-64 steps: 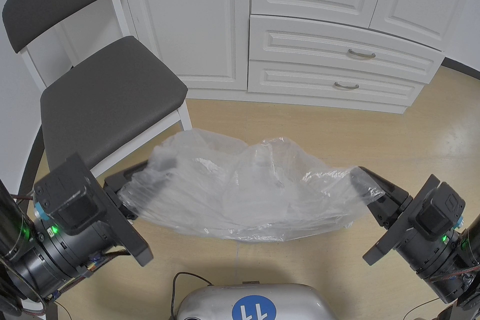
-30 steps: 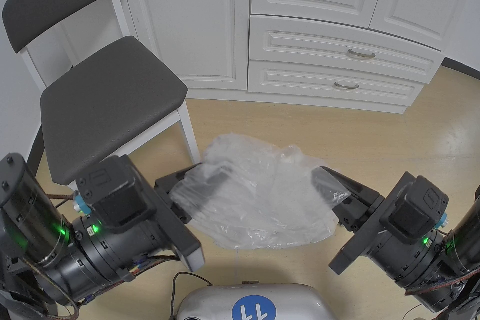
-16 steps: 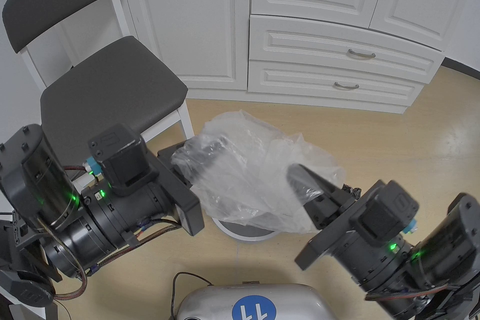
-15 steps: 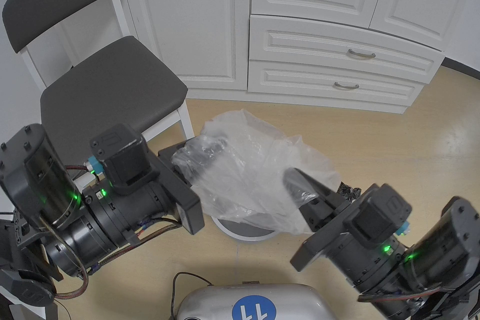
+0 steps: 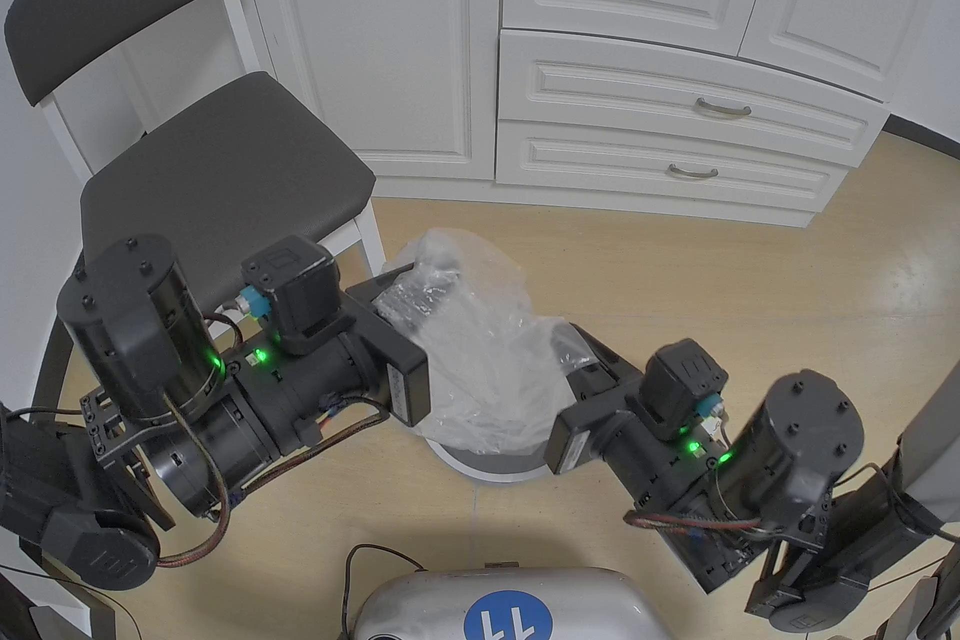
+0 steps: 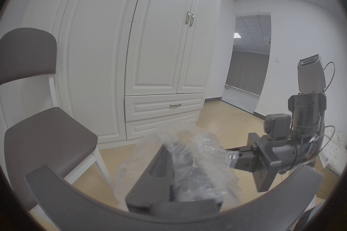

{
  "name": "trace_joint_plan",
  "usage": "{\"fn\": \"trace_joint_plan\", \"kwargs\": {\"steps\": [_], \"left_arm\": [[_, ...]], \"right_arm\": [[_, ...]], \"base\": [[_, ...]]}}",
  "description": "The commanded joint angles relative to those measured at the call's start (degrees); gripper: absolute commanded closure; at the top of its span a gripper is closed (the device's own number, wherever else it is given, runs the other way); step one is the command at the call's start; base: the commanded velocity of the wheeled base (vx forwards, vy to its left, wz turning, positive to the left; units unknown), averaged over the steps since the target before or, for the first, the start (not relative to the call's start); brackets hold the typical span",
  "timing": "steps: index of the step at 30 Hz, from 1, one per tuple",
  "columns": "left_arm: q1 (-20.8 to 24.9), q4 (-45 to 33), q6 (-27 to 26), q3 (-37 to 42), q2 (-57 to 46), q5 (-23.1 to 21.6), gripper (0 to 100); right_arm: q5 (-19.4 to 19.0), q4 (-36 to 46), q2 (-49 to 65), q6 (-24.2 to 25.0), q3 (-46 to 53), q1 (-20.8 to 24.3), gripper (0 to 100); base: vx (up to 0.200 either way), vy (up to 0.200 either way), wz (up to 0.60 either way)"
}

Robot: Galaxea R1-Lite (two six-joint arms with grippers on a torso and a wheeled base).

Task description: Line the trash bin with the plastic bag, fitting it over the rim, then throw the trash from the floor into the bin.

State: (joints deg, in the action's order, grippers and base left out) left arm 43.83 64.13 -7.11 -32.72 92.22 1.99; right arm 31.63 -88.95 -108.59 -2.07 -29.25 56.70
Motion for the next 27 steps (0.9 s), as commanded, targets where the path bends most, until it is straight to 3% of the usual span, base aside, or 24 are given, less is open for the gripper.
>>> {"fn": "trace_joint_plan", "kwargs": {"steps": [1, 6, 27], "left_arm": [[-1.8, 2.4, 0.4, -2.0, 4.5, -1.2, 100], [-2.0, 4.2, 0.5, -3.1, 7.4, -1.3, 100], [-2.0, 4.2, -0.1, -3.8, 13.8, -1.1, 100]], "right_arm": [[-3.0, -1.0, -4.7, 0.1, -5.4, -4.9, 100], [-4.7, -1.0, -4.7, 2.5, -6.9, -7.3, 100], [-6.1, -1.0, -10.6, 2.6, -6.3, -10.3, 100]], "base": [[0.000, 0.000, 0.00], [0.000, 0.000, 0.00], [0.000, 0.000, 0.00]]}}
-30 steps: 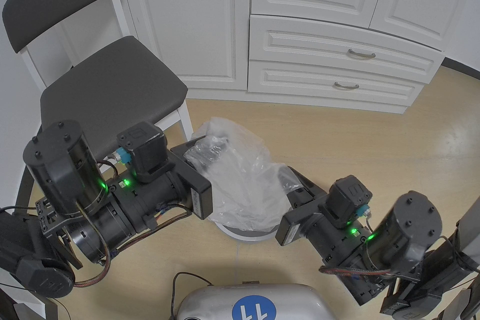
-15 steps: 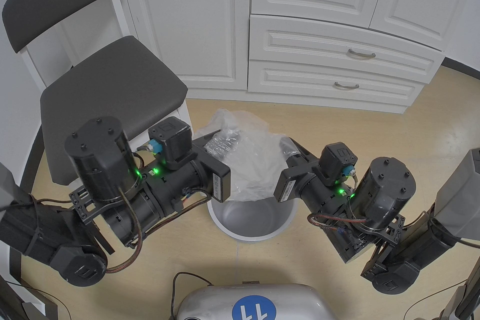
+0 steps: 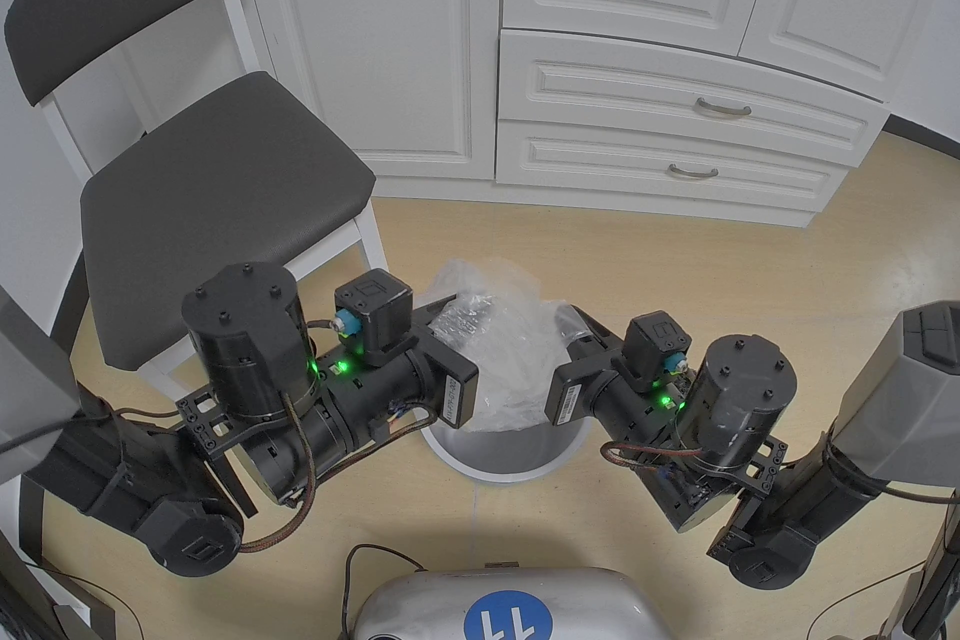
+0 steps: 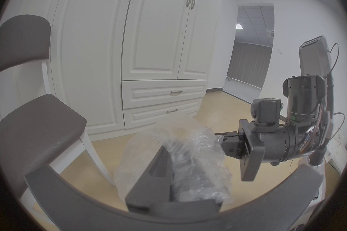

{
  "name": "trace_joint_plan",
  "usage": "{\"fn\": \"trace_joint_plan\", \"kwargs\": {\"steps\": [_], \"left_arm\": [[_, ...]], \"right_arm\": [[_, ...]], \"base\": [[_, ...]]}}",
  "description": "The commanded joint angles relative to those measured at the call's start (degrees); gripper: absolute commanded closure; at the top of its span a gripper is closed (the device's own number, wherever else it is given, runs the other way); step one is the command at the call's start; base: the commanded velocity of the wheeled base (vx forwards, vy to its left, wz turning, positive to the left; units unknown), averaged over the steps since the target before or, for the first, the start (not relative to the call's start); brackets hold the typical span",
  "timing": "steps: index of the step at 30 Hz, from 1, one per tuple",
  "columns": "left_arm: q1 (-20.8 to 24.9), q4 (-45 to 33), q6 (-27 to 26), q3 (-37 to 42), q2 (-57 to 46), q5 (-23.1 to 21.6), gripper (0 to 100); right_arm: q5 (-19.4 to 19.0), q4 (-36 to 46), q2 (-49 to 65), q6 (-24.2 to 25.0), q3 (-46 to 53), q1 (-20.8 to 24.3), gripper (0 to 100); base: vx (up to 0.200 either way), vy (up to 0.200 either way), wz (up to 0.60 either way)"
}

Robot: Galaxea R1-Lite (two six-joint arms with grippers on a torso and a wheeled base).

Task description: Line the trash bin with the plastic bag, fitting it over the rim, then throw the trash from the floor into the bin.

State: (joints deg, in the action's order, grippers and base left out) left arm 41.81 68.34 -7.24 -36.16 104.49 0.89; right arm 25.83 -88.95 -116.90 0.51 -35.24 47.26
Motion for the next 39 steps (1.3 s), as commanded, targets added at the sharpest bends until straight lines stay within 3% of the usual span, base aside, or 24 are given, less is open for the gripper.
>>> {"fn": "trace_joint_plan", "kwargs": {"steps": [1, 20, 31, 33, 39], "left_arm": [[0.0, 0.0, 0.0, -0.7, 2.7, -0.1, 100], [-1.8, 0.1, 0.7, -7.4, 15.6, -0.5, 100], [-2.1, 0.9, 4.7, -10.9, 20.8, -2.2, 100], [-3.6, 0.9, 4.8, -12.6, 23.0, -2.3, 100], [-4.9, 0.9, 4.9, -15.2, 26.6, -2.4, 100]], "right_arm": [[-0.8, -1.0, -3.2, 0.0, -0.4, -1.5, 100], [-3.2, -1.0, -11.8, 1.2, -4.3, -6.3, 100], [-3.8, -1.0, -14.1, 1.2, -6.2, -8.5, 100], [-5.4, -1.0, -17.7, 3.2, -8.4, -9.2, 100], [-5.4, -1.0, -19.9, 4.1, -9.9, -9.4, 100]], "base": [[0.000, 0.000, 0.00], [0.000, 0.000, 0.00], [0.000, 0.000, 0.00], [0.000, 0.000, 0.00], [0.000, 0.000, 0.00]]}}
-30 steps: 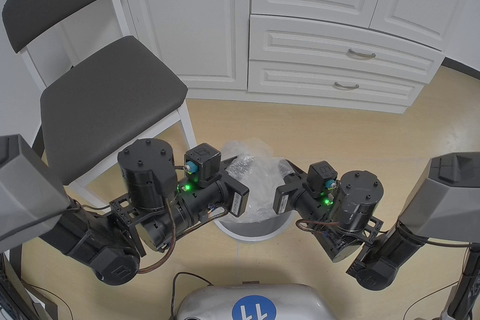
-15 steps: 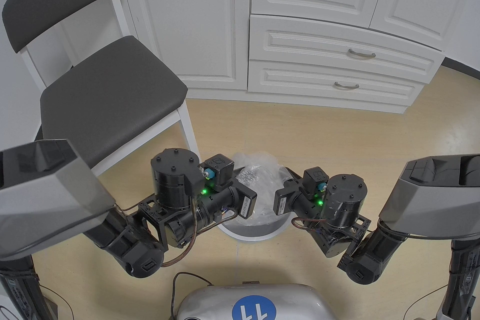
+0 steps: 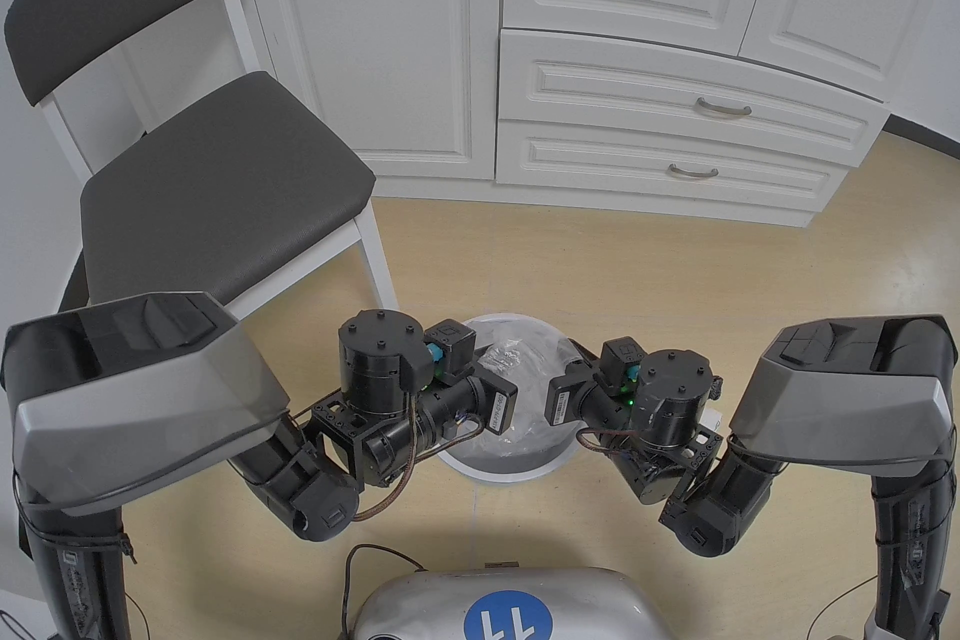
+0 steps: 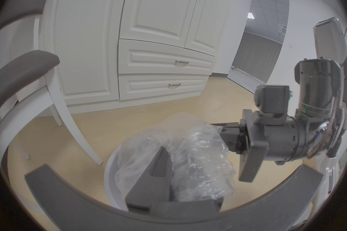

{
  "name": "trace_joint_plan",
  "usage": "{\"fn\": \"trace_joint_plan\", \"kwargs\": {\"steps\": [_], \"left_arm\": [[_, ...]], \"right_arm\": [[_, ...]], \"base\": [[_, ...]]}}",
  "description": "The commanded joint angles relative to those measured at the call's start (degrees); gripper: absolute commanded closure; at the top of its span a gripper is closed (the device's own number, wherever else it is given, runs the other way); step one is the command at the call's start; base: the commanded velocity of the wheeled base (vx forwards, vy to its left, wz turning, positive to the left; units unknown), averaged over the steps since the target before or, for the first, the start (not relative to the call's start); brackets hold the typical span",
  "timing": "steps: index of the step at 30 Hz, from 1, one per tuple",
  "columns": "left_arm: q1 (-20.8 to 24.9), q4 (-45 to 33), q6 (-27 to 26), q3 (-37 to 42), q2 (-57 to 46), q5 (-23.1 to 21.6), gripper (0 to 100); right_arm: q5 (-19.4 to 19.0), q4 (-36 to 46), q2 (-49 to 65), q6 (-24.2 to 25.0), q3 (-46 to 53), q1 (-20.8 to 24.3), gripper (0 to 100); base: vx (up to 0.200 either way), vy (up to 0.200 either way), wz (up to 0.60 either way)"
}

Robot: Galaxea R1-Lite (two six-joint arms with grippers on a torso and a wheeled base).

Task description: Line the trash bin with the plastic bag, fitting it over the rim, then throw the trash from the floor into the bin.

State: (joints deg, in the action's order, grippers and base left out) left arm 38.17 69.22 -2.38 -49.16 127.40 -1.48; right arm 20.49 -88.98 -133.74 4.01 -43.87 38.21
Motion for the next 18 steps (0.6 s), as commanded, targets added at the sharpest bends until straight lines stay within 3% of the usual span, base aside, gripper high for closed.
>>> {"fn": "trace_joint_plan", "kwargs": {"steps": [1, 18], "left_arm": [[-1.5, 0.0, 0.1, -2.7, 4.3, 0.0, 100], [-5.3, -0.7, 2.7, -7.8, 10.8, -2.6, 100]], "right_arm": [[-0.2, -1.0, -3.4, 0.6, -1.5, -0.3, 100], [-3.2, -1.0, -10.0, 7.0, -7.2, -1.2, 100]], "base": [[0.000, 0.000, 0.00], [0.000, 0.000, 0.00]]}}
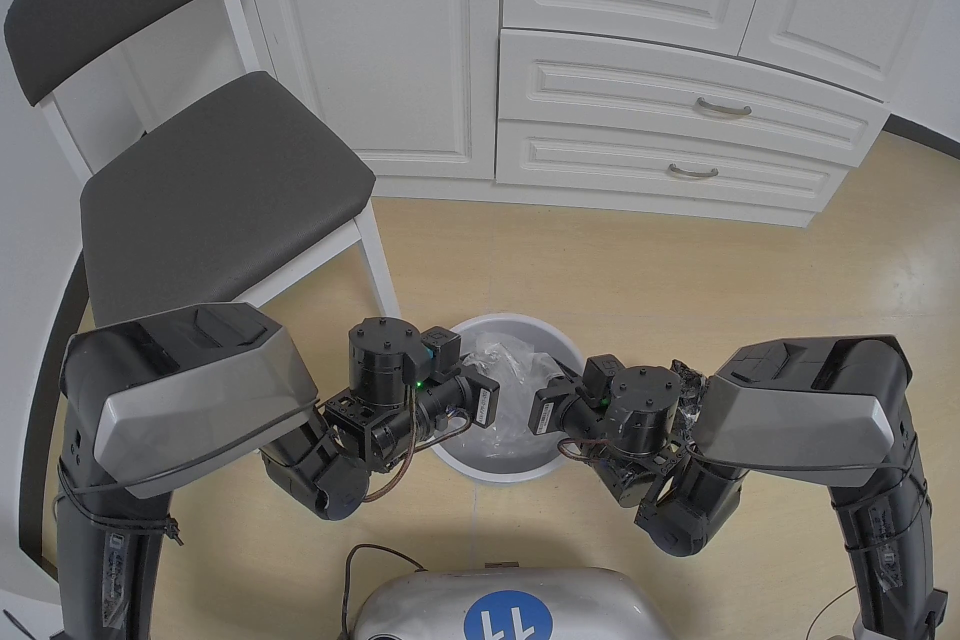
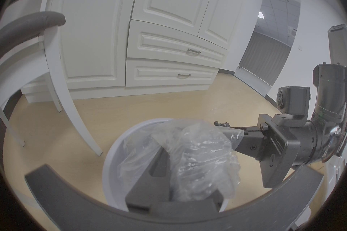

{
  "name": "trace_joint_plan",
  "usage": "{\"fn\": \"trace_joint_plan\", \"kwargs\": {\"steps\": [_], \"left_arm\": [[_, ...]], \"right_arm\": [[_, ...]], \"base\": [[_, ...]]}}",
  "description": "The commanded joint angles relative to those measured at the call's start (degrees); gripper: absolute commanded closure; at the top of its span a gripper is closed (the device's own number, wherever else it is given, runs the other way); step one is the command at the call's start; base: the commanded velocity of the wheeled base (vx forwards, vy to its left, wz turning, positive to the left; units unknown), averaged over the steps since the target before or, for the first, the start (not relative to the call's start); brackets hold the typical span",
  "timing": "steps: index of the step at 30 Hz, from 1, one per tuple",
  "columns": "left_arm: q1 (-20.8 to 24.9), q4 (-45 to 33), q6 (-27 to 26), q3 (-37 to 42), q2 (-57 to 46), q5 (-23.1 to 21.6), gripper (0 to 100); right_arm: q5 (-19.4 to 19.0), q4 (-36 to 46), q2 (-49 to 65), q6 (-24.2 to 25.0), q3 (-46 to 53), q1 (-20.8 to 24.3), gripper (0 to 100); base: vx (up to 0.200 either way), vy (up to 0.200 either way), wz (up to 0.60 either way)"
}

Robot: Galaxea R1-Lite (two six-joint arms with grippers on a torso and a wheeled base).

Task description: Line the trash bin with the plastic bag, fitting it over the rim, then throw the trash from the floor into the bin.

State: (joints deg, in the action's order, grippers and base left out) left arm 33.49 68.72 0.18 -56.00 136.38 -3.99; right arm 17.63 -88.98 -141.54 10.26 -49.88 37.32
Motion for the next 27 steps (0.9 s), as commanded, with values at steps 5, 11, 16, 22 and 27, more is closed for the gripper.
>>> {"fn": "trace_joint_plan", "kwargs": {"steps": [5, 11, 16, 22, 27], "left_arm": [[-1.0, -0.4, 0.1, -1.1, 3.0, -0.1, 100], [-1.1, -0.6, 0.1, -1.1, 3.4, -0.1, 100], [-1.4, -1.3, 0.1, -1.1, 4.1, -0.1, 100], [-1.6, -3.2, 0.0, -1.1, 4.2, -0.1, 100], [-1.9, -4.4, -0.5, -0.8, 3.6, 0.0, 100]], "right_arm": [[-0.5, -1.0, -3.7, 1.7, -1.8, -0.2, 100], [-0.9, -1.0, -6.0, 3.2, -3.7, -0.3, 100], [-2.2, -1.0, -6.6, 4.1, -3.7, -0.3, 100], [-2.2, -1.0, -8.0, 4.2, -4.1, -0.4, 100], [-2.2, -1.0, -7.1, 4.2, -4.1, -0.9, 100]], "base": [[0.000, 0.000, 0.00], [0.000, 0.000, 0.00], [0.000, 0.000, 0.00], [0.000, 0.000, 0.00], [0.000, 0.000, 0.00]]}}
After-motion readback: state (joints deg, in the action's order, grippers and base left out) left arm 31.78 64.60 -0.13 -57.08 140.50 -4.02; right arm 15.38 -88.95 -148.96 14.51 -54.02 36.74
